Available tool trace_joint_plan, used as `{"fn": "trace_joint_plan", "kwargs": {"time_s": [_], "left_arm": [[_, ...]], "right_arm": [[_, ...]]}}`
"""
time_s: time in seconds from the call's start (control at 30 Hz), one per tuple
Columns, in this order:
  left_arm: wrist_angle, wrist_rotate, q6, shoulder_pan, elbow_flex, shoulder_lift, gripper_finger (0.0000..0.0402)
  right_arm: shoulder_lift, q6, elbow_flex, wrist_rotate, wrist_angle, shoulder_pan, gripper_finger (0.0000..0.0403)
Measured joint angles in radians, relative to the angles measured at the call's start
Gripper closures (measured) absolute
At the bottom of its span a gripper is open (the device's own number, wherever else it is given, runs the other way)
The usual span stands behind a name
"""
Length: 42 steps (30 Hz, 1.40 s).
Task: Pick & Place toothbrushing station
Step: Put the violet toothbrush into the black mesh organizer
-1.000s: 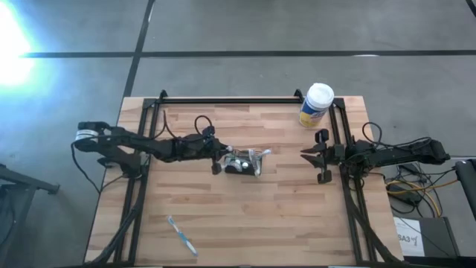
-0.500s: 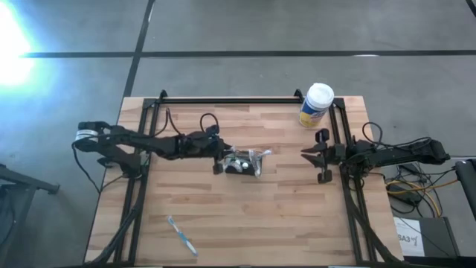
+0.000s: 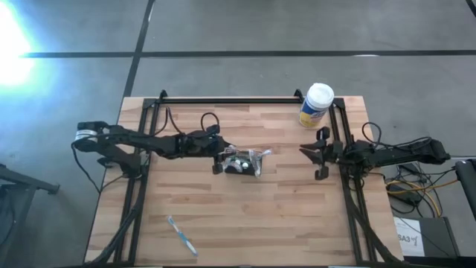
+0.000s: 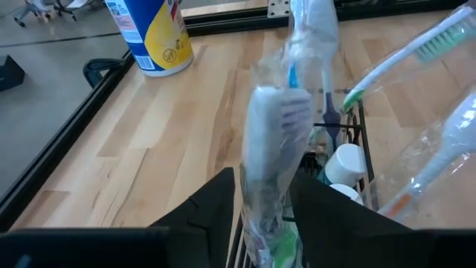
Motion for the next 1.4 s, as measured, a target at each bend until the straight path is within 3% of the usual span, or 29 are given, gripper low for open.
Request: {"fn": "trace_joint_plan", "kwargs": {"time_s": [0.17,0.63,0.93,1.4], "left_arm": [[0.0,0.0,0.009,0.0,0.0,-0.002,0.0266],[-0.007,-0.001,0.011,0.0,0.0,-0.004,0.0264],[-0.045,-0.021,-0.023,0.0,0.006,-0.006,0.0264],[-0.133,-0.011,0.034,0.0,0.014,-0.181,0.0264]], "right_arm": [[-0.008,0.077,0.0,0.026,0.003,0.0,0.0348],[-0.015,-0.049,0.0,0.061,0.065,0.0,0.0349],[-0.006,-0.005,0.0,0.06,0.062,0.0,0.0349],[0.003,-0.007,0.0,0.058,0.054,0.0,0.0349]]}}
